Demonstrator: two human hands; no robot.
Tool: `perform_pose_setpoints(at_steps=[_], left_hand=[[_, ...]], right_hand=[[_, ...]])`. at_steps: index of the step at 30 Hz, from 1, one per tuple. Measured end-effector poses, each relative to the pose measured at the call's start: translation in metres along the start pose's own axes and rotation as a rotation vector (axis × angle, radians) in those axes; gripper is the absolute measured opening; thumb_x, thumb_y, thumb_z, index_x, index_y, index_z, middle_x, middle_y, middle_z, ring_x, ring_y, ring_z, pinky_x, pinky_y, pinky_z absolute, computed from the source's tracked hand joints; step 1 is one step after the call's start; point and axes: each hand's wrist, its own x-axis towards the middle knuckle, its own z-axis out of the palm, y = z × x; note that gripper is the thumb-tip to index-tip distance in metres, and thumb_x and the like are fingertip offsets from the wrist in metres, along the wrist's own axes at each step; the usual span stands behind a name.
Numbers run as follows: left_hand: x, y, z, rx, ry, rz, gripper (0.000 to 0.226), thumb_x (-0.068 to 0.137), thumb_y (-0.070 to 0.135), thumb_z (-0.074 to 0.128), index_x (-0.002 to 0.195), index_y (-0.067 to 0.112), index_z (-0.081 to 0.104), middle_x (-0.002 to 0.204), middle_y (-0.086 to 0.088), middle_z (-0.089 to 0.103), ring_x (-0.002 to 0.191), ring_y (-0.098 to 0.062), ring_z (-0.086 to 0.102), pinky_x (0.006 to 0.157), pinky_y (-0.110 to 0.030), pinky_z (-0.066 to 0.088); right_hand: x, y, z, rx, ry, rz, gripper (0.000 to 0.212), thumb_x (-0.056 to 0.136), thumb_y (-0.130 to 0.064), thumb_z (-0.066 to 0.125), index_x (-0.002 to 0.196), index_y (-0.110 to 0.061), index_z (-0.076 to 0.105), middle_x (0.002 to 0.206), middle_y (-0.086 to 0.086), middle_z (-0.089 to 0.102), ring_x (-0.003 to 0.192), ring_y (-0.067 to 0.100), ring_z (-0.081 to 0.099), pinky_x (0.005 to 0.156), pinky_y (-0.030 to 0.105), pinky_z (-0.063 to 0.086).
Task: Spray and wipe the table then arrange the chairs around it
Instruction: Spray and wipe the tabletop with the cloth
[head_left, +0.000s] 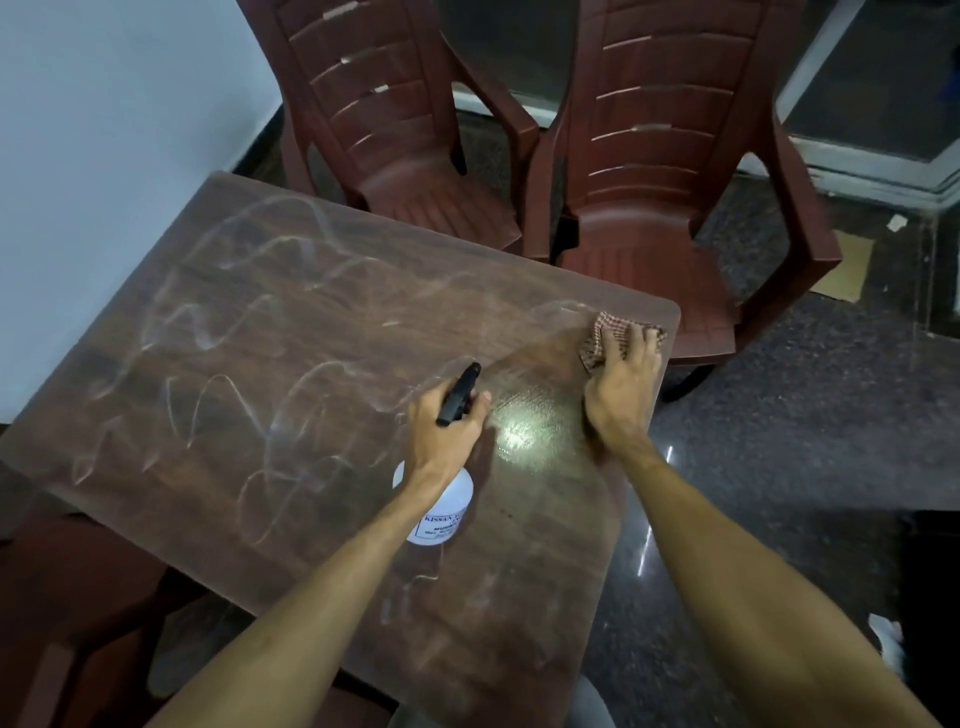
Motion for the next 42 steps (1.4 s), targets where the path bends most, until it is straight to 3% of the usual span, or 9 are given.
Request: perform_pose_setpoints(at_steps=[5,10,16,20,25,30,35,39,42], left_hand=[[0.025,0.012,0.004,0.046,-0.049,0.008,0.020,0.090,0.036,0.078,0.079,0.020,0.070,0.069,-0.001,0.075,0.054,-0.022,0.065,0.058,-0.051,0.062],[0.051,0.023,0.008,0.066,-0.159,0.068,0.026,0.095,0.029,0.075,0.079,0.009,0.069,0.069,-0.016,0.072,0.051,-0.022,0.058,0.056,-0.051,0.059],[0.064,0.023,0.013,0.052,-0.245,0.074,0.038,0.092,0.027,0.079,0.065,0.013,0.057,0.054,0.000,0.058,0.043,-0.016,0.055,0.044,-0.034,0.049],[0.076,0.022,0.003,0.038,-0.260,0.102,0.032,0.091,0.026,0.078,0.071,0.008,0.061,0.056,0.001,0.059,0.051,-0.027,0.057,0.054,-0.034,0.051],[0.099,0.018,-0.011,0.034,-0.243,0.119,0.030,0.087,0.026,0.079,0.069,0.013,0.059,0.055,-0.002,0.060,0.053,-0.032,0.059,0.056,-0.045,0.058],[0.125,0.015,-0.024,-0.024,-0.199,0.128,0.022,0.087,0.024,0.081,0.074,0.015,0.065,0.057,0.009,0.063,0.052,-0.021,0.063,0.060,-0.052,0.062],[0.144,0.018,-0.029,-0.026,-0.175,0.184,0.017,0.085,0.023,0.081,0.077,0.019,0.067,0.062,0.012,0.067,0.058,-0.017,0.065,0.066,-0.049,0.062],[0.159,0.015,-0.033,-0.028,-0.170,0.199,0.019,0.085,0.029,0.079,0.078,0.016,0.066,0.059,0.003,0.066,0.055,-0.029,0.065,0.060,-0.056,0.061],[0.161,0.015,-0.030,-0.009,-0.156,0.190,0.019,0.086,0.027,0.079,0.076,0.017,0.067,0.057,0.009,0.065,0.054,-0.026,0.065,0.060,-0.056,0.061]], right_hand=[[-0.041,-0.043,0.037,-0.004,-0.063,-0.340,0.082,0.079,0.009,0.051,0.152,-0.024,0.038,0.163,0.015,0.024,0.154,0.030,0.008,0.126,0.050,0.008],[-0.001,0.001,-0.001,0.036,0.121,0.132,0.072,0.077,0.012,0.052,0.145,-0.013,0.049,0.156,0.021,0.033,0.149,0.039,0.018,0.121,0.056,0.019],[-0.023,-0.002,0.012,-0.045,0.047,-0.142,0.070,0.085,0.005,0.050,0.150,-0.019,0.041,0.159,0.018,0.028,0.151,0.034,0.015,0.124,0.052,0.018],[0.018,-0.028,0.016,0.016,0.136,0.197,0.068,0.084,0.002,0.049,0.149,-0.017,0.042,0.157,0.022,0.027,0.148,0.041,0.017,0.123,0.056,0.016],[0.021,-0.080,0.053,0.005,-0.022,-0.200,0.065,0.088,-0.003,0.055,0.150,-0.022,0.044,0.161,0.017,0.027,0.152,0.035,0.013,0.124,0.056,0.012],[0.057,-0.065,0.038,0.047,0.136,0.270,0.062,0.085,-0.007,0.049,0.146,-0.018,0.048,0.157,0.022,0.028,0.148,0.042,0.015,0.124,0.056,0.010],[0.050,-0.141,0.092,0.123,-0.123,-0.334,0.046,0.099,-0.036,0.043,0.145,-0.034,0.046,0.158,0.008,0.035,0.149,0.030,0.024,0.123,0.054,0.019],[0.093,-0.112,0.078,0.149,0.012,0.107,0.067,0.084,-0.006,0.052,0.147,-0.026,0.046,0.158,0.017,0.031,0.151,0.036,0.017,0.124,0.053,0.013],[0.080,-0.140,0.078,0.053,-0.001,-0.180,0.062,0.089,-0.008,0.050,0.148,-0.028,0.045,0.159,0.016,0.030,0.152,0.035,0.013,0.124,0.055,0.013]])
